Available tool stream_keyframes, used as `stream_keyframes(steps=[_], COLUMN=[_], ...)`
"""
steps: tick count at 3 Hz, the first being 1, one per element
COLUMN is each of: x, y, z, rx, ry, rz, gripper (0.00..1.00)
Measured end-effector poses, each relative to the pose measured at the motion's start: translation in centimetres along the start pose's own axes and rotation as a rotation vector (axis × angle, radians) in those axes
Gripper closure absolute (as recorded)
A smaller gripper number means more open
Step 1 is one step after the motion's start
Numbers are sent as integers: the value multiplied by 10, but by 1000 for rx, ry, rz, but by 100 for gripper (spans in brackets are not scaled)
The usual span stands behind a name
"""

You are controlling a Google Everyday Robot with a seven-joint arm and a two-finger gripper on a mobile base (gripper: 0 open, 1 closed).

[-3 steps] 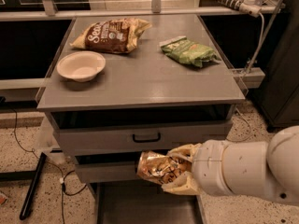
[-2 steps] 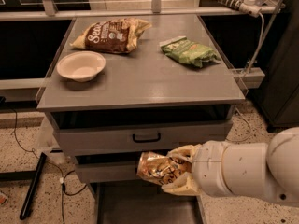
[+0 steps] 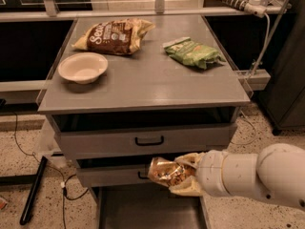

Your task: Place orange can into bottom drawer

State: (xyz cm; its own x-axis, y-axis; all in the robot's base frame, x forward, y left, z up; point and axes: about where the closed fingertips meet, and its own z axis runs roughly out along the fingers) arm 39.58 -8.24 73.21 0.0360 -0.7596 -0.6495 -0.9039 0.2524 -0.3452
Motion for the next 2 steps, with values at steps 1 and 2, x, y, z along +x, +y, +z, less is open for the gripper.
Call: stream_keyframes(steps=[1, 2], x=[48, 96], y=[-11, -12], z=[35, 72], rx=[26, 39], ry=[-5, -3], rz=[-18, -57], gripper=[100, 100])
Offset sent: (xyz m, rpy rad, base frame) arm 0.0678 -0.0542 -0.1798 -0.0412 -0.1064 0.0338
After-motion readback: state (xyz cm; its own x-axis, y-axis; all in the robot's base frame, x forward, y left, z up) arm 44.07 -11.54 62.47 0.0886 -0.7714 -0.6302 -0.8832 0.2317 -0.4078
